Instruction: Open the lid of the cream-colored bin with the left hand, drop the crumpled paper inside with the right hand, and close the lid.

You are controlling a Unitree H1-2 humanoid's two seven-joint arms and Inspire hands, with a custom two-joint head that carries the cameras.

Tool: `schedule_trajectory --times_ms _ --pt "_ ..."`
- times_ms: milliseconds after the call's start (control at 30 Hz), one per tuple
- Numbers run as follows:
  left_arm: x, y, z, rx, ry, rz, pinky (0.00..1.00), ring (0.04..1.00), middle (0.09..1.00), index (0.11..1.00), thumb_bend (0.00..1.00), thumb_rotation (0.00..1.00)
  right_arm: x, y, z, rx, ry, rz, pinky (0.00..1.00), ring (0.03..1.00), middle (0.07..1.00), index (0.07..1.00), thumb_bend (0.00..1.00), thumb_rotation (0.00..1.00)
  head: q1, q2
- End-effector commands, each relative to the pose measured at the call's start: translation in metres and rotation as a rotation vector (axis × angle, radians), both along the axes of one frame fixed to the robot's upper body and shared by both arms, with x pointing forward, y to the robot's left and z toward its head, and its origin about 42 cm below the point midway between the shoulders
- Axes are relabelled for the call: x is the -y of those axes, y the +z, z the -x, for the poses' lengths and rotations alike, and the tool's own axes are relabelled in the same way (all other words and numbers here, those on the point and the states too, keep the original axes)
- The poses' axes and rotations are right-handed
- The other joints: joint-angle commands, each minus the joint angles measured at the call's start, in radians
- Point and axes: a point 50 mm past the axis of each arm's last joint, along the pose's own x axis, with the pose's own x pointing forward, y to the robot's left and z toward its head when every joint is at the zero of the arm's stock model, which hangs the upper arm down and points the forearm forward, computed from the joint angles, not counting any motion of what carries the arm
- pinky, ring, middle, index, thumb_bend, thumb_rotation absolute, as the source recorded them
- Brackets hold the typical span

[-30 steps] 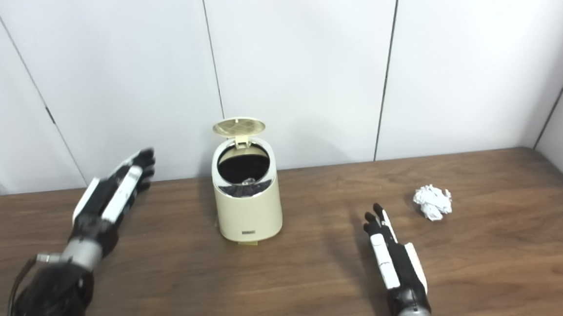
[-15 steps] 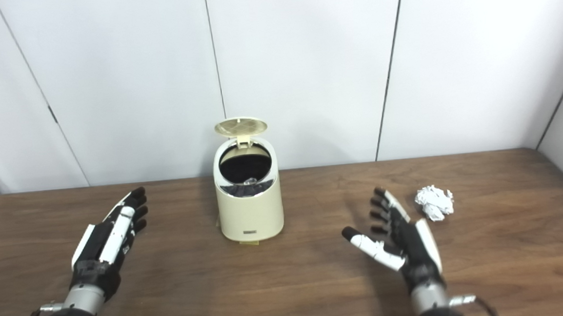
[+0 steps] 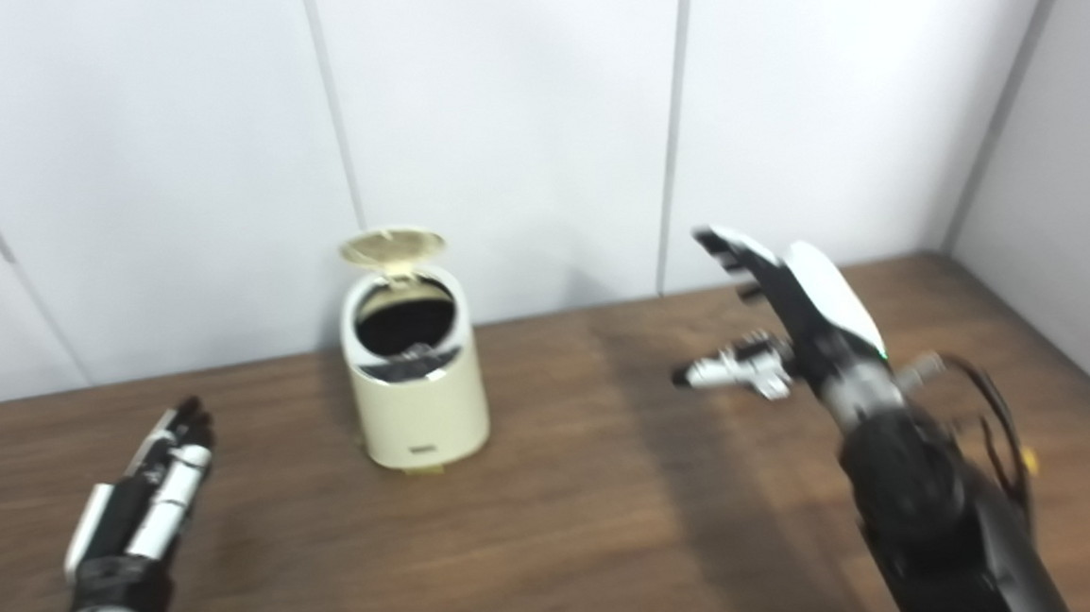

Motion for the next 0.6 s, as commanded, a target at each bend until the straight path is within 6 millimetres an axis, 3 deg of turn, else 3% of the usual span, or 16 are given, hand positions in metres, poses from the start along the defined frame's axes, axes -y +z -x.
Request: schedule_trajectory --times_ms 0,67,233,367,567 --pt "-0.004 0.021 -0.007 0.091 -0.005 0.005 1.0 0.988 0.979 1.0 0.52 0.63 0.0 0.031 0.0 0.066 -0.01 0.088 0.67 0.803 0.836 0.855 0.86 0.03 -0.002 0.001" --pt "-0.006 0.022 -0.007 0.091 -0.002 0.006 1.0 0.988 0.981 1.0 0.52 0.63 0.001 0.036 -0.003 0.041 -0.024 0.135 0.67 0.795 0.826 0.849 0.87 0.03 -0.066 0.004" --pt "-0.011 0.028 -0.007 0.092 -0.012 0.015 1.0 0.995 0.984 1.0 0.49 0.64 0.012 0.043 -0.014 -0.035 -0.094 0.243 0.77 0.852 0.829 0.841 0.91 0.0 -0.144 0.006" --pt "-0.016 0.033 -0.006 0.096 -0.019 -0.008 0.99 0.987 0.975 1.0 0.48 0.65 0.021 0.046 -0.026 -0.099 -0.15 0.273 0.8 0.87 0.838 0.846 0.91 0.03 -0.19 0.007" --pt "-0.019 0.039 -0.007 0.09 -0.011 -0.028 0.93 0.942 0.929 0.982 0.48 0.63 0.03 0.05 -0.044 -0.197 -0.224 0.288 0.78 0.902 0.889 0.849 0.9 0.07 -0.223 0.009"
